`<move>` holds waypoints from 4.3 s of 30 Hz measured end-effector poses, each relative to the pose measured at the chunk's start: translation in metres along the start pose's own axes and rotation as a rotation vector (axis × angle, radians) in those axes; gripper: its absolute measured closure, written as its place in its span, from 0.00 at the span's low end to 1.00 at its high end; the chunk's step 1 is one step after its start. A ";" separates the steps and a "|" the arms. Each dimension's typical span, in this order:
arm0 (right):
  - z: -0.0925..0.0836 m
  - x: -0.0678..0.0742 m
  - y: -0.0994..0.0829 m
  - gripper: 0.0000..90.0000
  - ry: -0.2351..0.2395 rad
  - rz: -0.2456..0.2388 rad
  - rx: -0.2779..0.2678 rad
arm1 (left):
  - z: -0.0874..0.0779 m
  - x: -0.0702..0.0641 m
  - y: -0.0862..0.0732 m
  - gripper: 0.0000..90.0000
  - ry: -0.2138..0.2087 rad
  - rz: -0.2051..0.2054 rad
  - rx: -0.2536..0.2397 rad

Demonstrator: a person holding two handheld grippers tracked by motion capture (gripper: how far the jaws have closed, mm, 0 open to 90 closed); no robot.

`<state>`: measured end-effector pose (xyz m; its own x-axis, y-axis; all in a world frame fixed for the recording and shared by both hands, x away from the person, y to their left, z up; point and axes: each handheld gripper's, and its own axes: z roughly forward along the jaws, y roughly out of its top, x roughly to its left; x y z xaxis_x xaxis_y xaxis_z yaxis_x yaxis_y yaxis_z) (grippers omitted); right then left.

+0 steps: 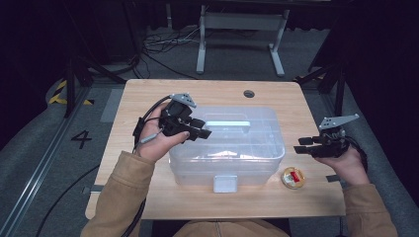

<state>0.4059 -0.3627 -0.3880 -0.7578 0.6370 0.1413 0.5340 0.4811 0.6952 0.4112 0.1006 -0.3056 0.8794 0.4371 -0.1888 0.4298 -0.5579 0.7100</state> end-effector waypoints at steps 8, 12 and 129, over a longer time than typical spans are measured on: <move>0.001 0.002 -0.001 0.59 -0.002 -0.005 -0.001 | 0.012 -0.002 0.005 0.64 0.039 0.029 0.014; 0.002 0.004 0.000 0.59 -0.007 -0.020 0.000 | 0.015 -0.002 0.004 0.69 0.070 0.066 0.019; 0.002 0.061 0.022 0.99 0.254 -0.311 -0.126 | -0.040 0.008 0.038 0.59 0.183 -0.025 -0.037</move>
<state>0.3727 -0.3121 -0.3655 -0.9526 0.2963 0.0691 0.2267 0.5397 0.8107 0.4266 0.1109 -0.2528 0.8153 0.5731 -0.0825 0.4398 -0.5203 0.7320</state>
